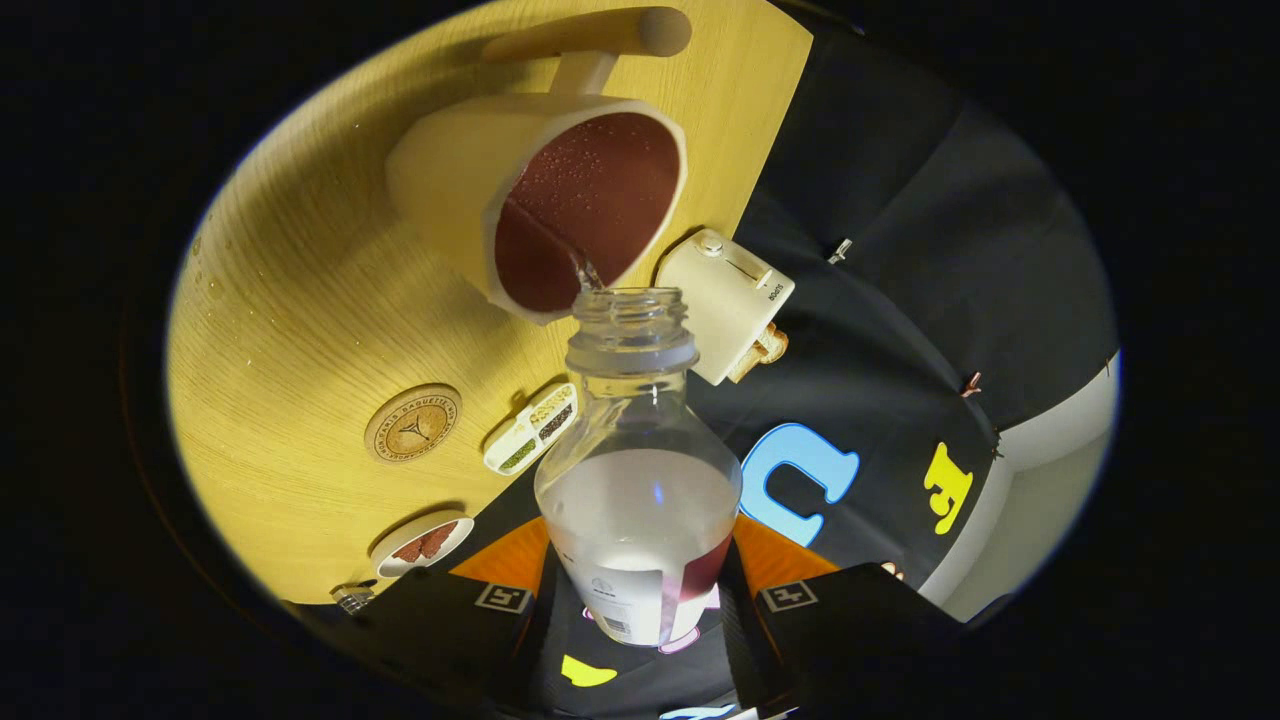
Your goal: Take the bottle from table, then pour the juice into the cup, finally place the bottle on the coaster
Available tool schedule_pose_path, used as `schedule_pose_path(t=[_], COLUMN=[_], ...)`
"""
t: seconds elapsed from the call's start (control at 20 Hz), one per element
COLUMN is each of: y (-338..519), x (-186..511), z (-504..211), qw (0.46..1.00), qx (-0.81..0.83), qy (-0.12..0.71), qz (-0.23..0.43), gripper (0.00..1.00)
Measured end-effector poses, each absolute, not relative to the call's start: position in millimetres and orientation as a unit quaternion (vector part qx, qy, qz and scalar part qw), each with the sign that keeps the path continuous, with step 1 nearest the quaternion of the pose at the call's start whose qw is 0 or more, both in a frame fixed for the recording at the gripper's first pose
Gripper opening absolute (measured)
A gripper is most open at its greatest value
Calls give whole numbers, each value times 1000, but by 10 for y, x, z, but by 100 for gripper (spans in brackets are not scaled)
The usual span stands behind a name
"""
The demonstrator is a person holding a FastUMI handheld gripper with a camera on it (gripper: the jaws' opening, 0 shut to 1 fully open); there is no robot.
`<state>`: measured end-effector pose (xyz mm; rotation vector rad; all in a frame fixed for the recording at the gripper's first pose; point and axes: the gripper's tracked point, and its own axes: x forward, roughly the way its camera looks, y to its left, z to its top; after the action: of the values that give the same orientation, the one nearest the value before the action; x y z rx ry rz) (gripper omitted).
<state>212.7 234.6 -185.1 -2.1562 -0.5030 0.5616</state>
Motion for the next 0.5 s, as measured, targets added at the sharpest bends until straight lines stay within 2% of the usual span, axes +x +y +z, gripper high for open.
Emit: schedule_pose_path(t=[0.5], y=[2286], x=[2207], z=[-1777], qw=[395], qx=[-869], qy=[-203], qz=[217], gripper=[67])
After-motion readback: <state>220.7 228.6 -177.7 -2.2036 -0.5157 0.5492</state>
